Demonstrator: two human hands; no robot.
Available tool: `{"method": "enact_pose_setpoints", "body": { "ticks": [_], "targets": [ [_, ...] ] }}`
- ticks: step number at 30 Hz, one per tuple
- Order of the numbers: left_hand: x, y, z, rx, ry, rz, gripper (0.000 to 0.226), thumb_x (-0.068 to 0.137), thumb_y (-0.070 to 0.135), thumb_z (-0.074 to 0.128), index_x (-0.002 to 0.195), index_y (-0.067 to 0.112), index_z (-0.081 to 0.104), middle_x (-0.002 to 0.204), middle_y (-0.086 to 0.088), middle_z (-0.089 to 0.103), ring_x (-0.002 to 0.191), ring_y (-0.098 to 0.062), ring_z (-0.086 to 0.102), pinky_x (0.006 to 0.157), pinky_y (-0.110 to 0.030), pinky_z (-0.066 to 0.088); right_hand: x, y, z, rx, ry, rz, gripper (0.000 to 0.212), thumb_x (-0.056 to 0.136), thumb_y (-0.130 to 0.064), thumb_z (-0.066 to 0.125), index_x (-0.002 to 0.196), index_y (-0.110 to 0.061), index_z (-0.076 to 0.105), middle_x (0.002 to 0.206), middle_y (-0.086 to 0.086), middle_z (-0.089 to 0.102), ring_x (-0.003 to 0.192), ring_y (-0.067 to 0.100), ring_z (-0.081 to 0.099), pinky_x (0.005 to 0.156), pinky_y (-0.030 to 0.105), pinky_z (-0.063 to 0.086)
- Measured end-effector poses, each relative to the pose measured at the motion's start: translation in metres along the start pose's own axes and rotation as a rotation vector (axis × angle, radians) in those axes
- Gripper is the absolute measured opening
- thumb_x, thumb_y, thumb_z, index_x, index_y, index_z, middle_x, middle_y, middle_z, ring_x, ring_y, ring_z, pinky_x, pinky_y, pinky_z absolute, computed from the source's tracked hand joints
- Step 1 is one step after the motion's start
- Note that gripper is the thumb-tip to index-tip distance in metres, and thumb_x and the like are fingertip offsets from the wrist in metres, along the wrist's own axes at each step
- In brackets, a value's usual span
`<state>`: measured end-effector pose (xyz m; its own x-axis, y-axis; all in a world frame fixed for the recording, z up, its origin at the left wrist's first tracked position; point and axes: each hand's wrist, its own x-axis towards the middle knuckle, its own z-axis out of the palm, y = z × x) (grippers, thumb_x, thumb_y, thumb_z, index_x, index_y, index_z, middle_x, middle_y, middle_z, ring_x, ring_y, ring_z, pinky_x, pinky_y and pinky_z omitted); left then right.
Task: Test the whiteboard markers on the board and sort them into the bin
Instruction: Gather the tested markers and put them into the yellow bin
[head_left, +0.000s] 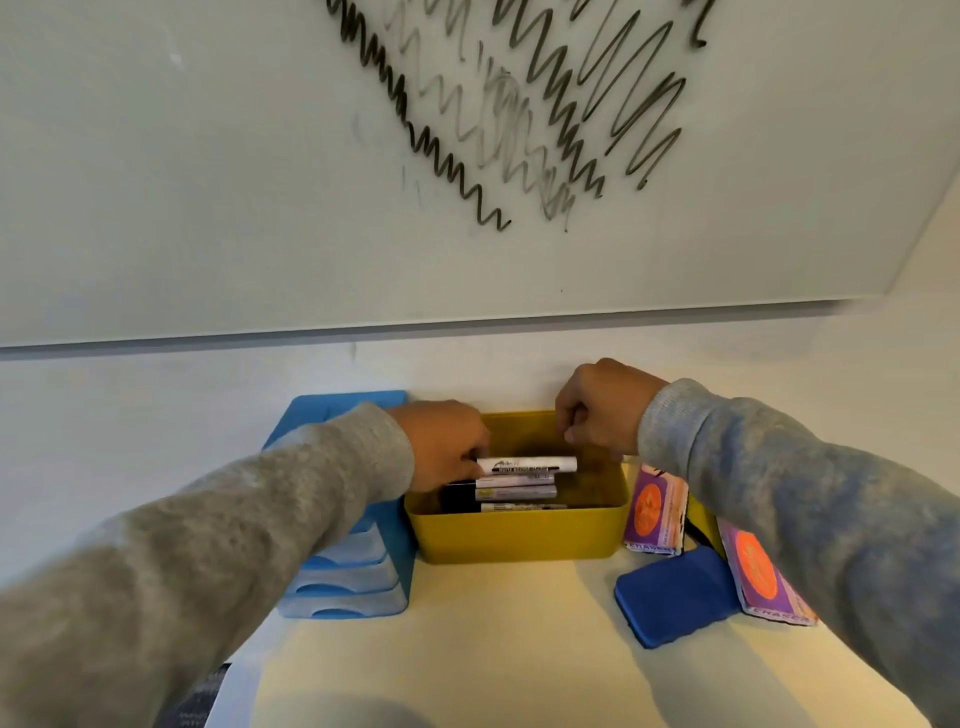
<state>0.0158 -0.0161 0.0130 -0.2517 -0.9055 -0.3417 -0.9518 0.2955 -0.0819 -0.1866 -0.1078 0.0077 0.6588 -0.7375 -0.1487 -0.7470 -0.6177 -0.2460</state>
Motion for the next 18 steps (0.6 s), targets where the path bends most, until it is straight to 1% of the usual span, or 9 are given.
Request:
{"method": "enact_pose_setpoints", "body": {
  "ticks": [3, 4, 6, 8, 10, 12, 14, 16, 18],
  "targets": [
    [0.010, 0.014, 0.007, 0.067, -0.082, -0.011, 0.029, 0.100, 0.035, 0.056, 0.117, 0.015, 0.069, 0.106, -0.004, 0.065, 0.091, -0.021, 0.060, 0.083, -0.036, 0.052, -0.008, 0.003, 0.000, 0.005, 0.015, 0.004, 0.009, 0.094, -0.017, 0.065, 0.096, -0.019, 0.074, 0.078, -0.001, 0.072, 0.050, 0.014, 0.069, 0.071, 0.034, 0.062],
    [0.013, 0.018, 0.009, 0.111, -0.102, -0.022, 0.026, 0.099, 0.032, 0.058, 0.113, 0.014, 0.069, 0.103, -0.005, 0.066, 0.089, -0.022, 0.062, 0.083, -0.037, 0.055, -0.010, 0.004, 0.000, 0.010, 0.015, 0.007, 0.008, 0.095, -0.017, 0.065, 0.096, -0.019, 0.073, 0.078, -0.001, 0.072, 0.050, 0.014, 0.069, 0.071, 0.034, 0.062],
    [0.018, 0.025, 0.012, 0.216, -0.157, -0.060, 0.019, 0.098, 0.024, 0.059, 0.109, 0.011, 0.067, 0.099, -0.007, 0.066, 0.081, -0.022, 0.060, 0.079, -0.035, 0.056, -0.014, 0.005, 0.001, 0.024, 0.016, 0.006, 0.007, 0.094, -0.018, 0.066, 0.095, -0.019, 0.073, 0.080, 0.001, 0.073, 0.049, 0.013, 0.069, 0.071, 0.035, 0.062],
    [0.023, 0.029, 0.015, 0.294, -0.211, -0.092, 0.019, 0.098, 0.020, 0.058, 0.113, 0.010, 0.063, 0.099, -0.008, 0.064, 0.077, -0.020, 0.055, 0.075, -0.034, 0.053, -0.017, 0.008, 0.002, 0.033, 0.015, -0.001, 0.007, 0.094, -0.019, 0.067, 0.097, -0.019, 0.073, 0.080, 0.001, 0.074, 0.050, 0.012, 0.069, 0.071, 0.034, 0.062],
    [0.028, 0.028, 0.018, 0.292, -0.177, -0.059, 0.026, 0.098, 0.024, 0.058, 0.122, 0.014, 0.060, 0.101, -0.006, 0.064, 0.078, -0.020, 0.056, 0.072, -0.035, 0.054, -0.018, 0.008, 0.003, 0.046, 0.024, -0.006, 0.007, 0.093, -0.018, 0.067, 0.098, -0.019, 0.073, 0.082, 0.000, 0.074, 0.051, 0.012, 0.069, 0.071, 0.033, 0.062],
    [0.035, 0.026, 0.023, 0.235, -0.087, 0.032, 0.039, 0.097, 0.029, 0.058, 0.135, 0.024, 0.050, 0.113, -0.004, 0.062, 0.086, -0.022, 0.060, 0.072, -0.036, 0.055, -0.019, 0.006, 0.005, 0.055, 0.035, -0.008, 0.008, 0.092, -0.015, 0.069, 0.097, -0.018, 0.074, 0.084, -0.001, 0.073, 0.054, 0.010, 0.066, 0.071, 0.031, 0.061],
    [0.044, 0.026, 0.029, 0.211, -0.026, 0.132, 0.051, 0.097, 0.031, 0.057, 0.144, 0.037, 0.037, 0.132, -0.004, 0.052, 0.103, -0.027, 0.060, 0.083, -0.043, 0.056, -0.018, 0.001, 0.008, 0.039, 0.037, -0.008, 0.008, 0.090, -0.013, 0.069, 0.094, -0.016, 0.075, 0.079, -0.003, 0.070, 0.058, 0.008, 0.062, 0.071, 0.030, 0.059],
    [0.054, 0.028, 0.033, 0.191, -0.020, 0.185, 0.051, 0.099, 0.033, 0.053, 0.145, 0.043, 0.031, 0.143, -0.004, 0.040, 0.114, -0.032, 0.055, 0.089, -0.048, 0.055, -0.016, -0.002, 0.012, 0.008, 0.034, 0.010, 0.011, 0.089, -0.009, 0.067, 0.092, -0.015, 0.075, 0.074, -0.003, 0.065, 0.061, 0.012, 0.060, 0.072, 0.032, 0.059],
    [0.063, 0.031, 0.037, 0.160, -0.074, 0.198, 0.049, 0.101, 0.034, 0.049, 0.145, 0.046, 0.030, 0.150, -0.005, 0.030, 0.121, -0.036, 0.051, 0.093, -0.050, 0.052, -0.014, -0.002, 0.015, -0.009, 0.026, 0.038, 0.015, 0.088, -0.005, 0.064, 0.092, -0.015, 0.075, 0.071, -0.003, 0.061, 0.061, 0.013, 0.058, 0.071, 0.031, 0.058]
  ]
}}
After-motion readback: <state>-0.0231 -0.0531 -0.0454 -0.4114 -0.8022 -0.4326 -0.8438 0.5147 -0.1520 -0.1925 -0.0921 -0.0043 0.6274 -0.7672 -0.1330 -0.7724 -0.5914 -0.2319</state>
